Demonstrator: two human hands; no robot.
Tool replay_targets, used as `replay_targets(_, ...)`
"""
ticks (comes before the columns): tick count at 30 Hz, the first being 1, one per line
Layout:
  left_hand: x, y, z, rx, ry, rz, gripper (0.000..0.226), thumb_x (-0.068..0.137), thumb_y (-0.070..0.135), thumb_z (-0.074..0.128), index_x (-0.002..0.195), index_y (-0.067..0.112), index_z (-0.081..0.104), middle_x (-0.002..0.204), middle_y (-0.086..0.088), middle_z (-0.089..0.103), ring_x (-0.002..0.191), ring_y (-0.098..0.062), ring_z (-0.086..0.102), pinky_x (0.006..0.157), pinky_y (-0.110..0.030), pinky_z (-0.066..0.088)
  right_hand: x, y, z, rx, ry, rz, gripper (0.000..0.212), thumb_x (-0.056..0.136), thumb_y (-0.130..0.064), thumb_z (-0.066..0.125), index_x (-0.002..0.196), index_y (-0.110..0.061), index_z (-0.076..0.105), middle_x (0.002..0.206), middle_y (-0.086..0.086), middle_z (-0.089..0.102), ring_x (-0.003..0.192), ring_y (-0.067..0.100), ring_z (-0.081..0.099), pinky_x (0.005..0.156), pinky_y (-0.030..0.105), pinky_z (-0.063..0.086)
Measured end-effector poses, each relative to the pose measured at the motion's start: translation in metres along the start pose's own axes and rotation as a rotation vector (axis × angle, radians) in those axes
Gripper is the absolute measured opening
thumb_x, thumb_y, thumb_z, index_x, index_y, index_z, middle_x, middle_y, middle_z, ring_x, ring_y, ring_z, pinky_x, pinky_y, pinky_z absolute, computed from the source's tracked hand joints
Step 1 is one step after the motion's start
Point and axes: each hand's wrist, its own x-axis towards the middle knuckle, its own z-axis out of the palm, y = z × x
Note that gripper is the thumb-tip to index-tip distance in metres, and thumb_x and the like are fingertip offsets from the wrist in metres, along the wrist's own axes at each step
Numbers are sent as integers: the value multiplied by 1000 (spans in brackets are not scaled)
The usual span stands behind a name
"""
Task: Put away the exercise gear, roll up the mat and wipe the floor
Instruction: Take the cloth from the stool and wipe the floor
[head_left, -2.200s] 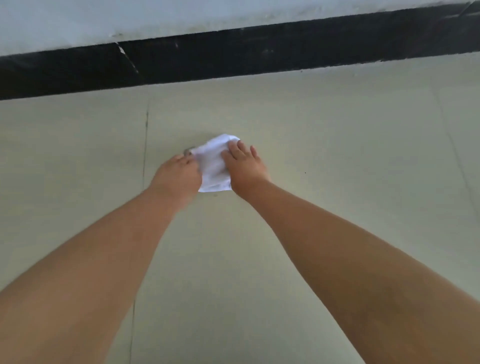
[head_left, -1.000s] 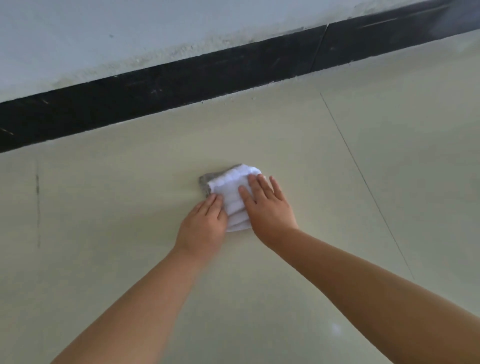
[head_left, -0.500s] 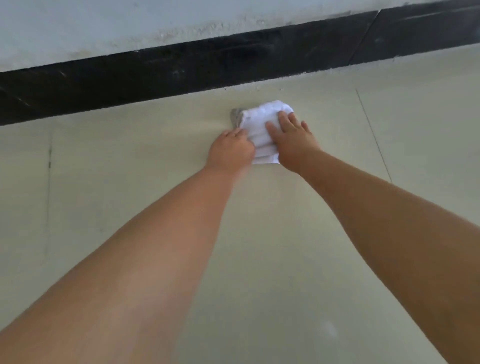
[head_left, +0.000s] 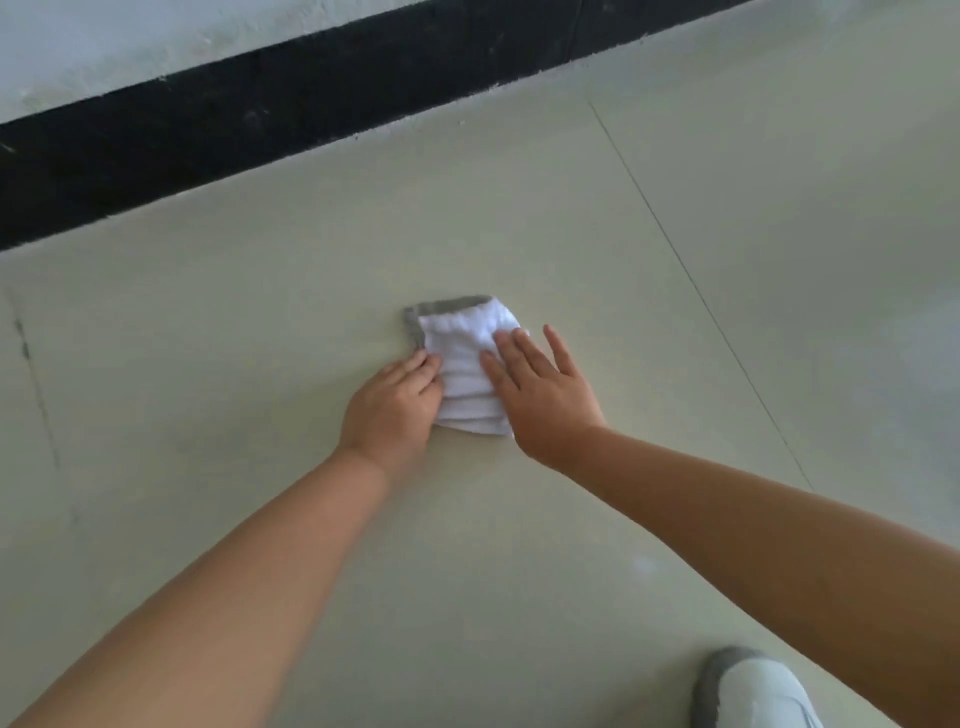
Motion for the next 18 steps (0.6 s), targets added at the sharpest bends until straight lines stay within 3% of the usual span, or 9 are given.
replay_targets(2, 12, 26, 2, 10, -52, 144, 40, 67, 13, 38, 62, 5, 77, 79, -8, 78, 72, -21, 76, 60, -25, 59, -36, 11, 14, -54, 35, 128, 75, 50, -18, 80, 121, -1, 62, 124, 22, 62, 114, 34, 61, 106, 53, 34)
replay_targets(5, 32, 74, 2, 5, -121, 330, 43, 64, 16, 36, 60, 7, 77, 70, -1, 77, 68, -16, 75, 61, -20, 57, -92, 23, 51, -39, -8, 279, 75, 33, -11, 87, 105, 2, 71, 107, 23, 70, 95, 36, 70, 109, 46, 18)
replay_targets(6, 38, 88, -1, 45, -158, 369, 43, 67, 15, 36, 65, 8, 79, 74, 0, 77, 74, -15, 75, 69, -19, 56, -108, 21, 56, -16, -57, 339, 75, 30, -10, 88, 102, 2, 72, 104, 22, 71, 92, 35, 71, 107, 46, 22)
replay_targets(8, 52, 114, -10, 158, -288, 430, 40, 85, 7, 39, 104, 2, 73, 112, -10, 70, 113, -22, 62, 103, -26, 41, -131, 10, 46, 21, -157, 439, 78, 36, -20, 92, 108, 3, 69, 112, 21, 68, 98, 29, 70, 99, 45, 43)
replay_targets(9, 58, 125, -8, 182, -319, 444, 40, 93, 5, 36, 123, -2, 60, 133, -16, 57, 131, -25, 46, 114, -30, 27, -141, 3, 37, 84, -248, 479, 78, 58, -28, 86, 123, 3, 59, 130, 20, 57, 117, 27, 61, 103, 42, 42)
replay_targets(10, 63, 133, -18, 164, -414, 424, 41, 97, 5, 33, 134, -4, 49, 145, -18, 43, 140, -26, 32, 118, -30, 17, -148, -2, 33, 197, -321, 521, 71, 83, -31, 66, 141, 1, 38, 149, 16, 35, 136, 23, 41, 113, 38, 30)
replay_targets(11, 67, 139, -25, 165, -455, 404, 42, 99, 6, 31, 139, -4, 42, 151, -17, 34, 144, -25, 25, 119, -29, 13, -152, -6, 32, 249, -349, 536, 63, 97, -30, 43, 149, -5, 17, 158, 10, 13, 146, 19, 19, 118, 35, 16)
replay_targets(13, 69, 145, -34, 240, -484, 414, 43, 100, 9, 31, 142, -2, 38, 155, -13, 28, 146, -22, 18, 120, -30, 8, -148, -11, 27, 344, -462, 609, 58, 102, -29, 25, 151, -10, 1, 160, 4, -5, 148, 17, 1, 120, 35, 4)
replay_targets(18, 64, 133, -36, 292, -493, 391, 44, 101, 12, 28, 143, 6, 40, 157, -6, 23, 149, -20, 7, 122, -35, 3, -135, -12, 36, 369, -453, 701, 58, 101, -25, 22, 150, -6, -3, 159, 8, -9, 148, 20, -5, 120, 37, -1)
